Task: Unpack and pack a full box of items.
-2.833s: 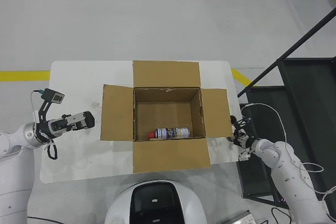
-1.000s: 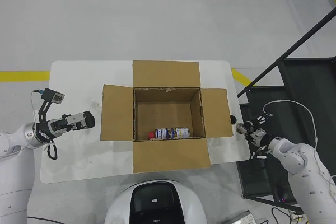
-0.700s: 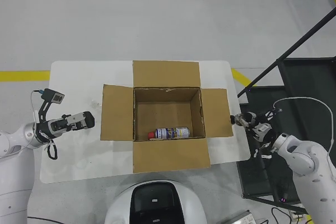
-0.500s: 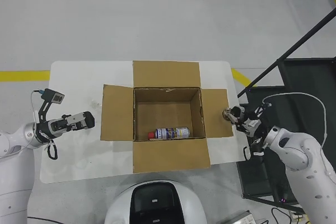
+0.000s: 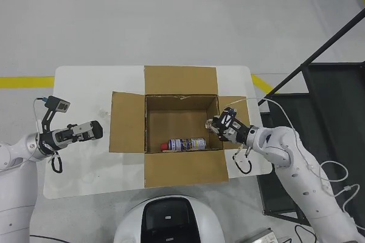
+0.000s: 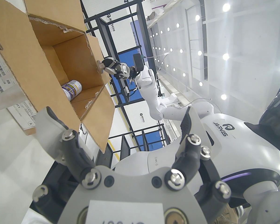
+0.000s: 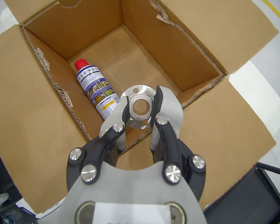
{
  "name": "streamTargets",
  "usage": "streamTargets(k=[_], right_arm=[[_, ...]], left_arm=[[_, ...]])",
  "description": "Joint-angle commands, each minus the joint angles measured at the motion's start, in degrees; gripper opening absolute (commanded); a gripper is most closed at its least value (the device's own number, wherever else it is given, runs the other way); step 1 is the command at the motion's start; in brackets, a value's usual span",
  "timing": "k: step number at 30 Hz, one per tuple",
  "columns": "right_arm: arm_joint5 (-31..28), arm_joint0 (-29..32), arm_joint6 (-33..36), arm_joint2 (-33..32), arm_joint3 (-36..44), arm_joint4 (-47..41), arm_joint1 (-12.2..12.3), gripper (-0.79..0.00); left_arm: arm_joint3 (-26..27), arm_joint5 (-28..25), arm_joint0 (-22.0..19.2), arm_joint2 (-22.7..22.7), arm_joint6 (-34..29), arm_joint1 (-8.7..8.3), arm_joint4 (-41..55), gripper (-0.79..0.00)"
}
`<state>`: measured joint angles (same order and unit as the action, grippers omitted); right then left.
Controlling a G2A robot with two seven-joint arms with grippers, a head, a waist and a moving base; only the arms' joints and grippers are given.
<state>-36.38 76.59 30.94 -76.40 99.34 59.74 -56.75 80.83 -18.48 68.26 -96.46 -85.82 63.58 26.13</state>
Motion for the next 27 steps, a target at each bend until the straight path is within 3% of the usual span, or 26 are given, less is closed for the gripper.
streamTargets(k=[1, 17, 27], right_arm=[[0.4, -2.4, 0.6, 2.7, -1.1, 1.0, -0.4, -0.785], [4.6, -16.2, 0.0, 18.0, -15.0, 2.6, -4.2, -0.785], [6.9, -22.0, -1.2, 23.0, -23.8, 3.2, -6.5, -0.785]], left_arm=[[0.0, 0.0, 0.0, 0.0, 0.0, 0.00, 0.0, 0.000], [0.0, 0.0, 0.0, 0.0, 0.0, 0.00, 0.0, 0.000], [0.0, 0.0, 0.0, 0.0, 0.0, 0.00, 0.0, 0.000]])
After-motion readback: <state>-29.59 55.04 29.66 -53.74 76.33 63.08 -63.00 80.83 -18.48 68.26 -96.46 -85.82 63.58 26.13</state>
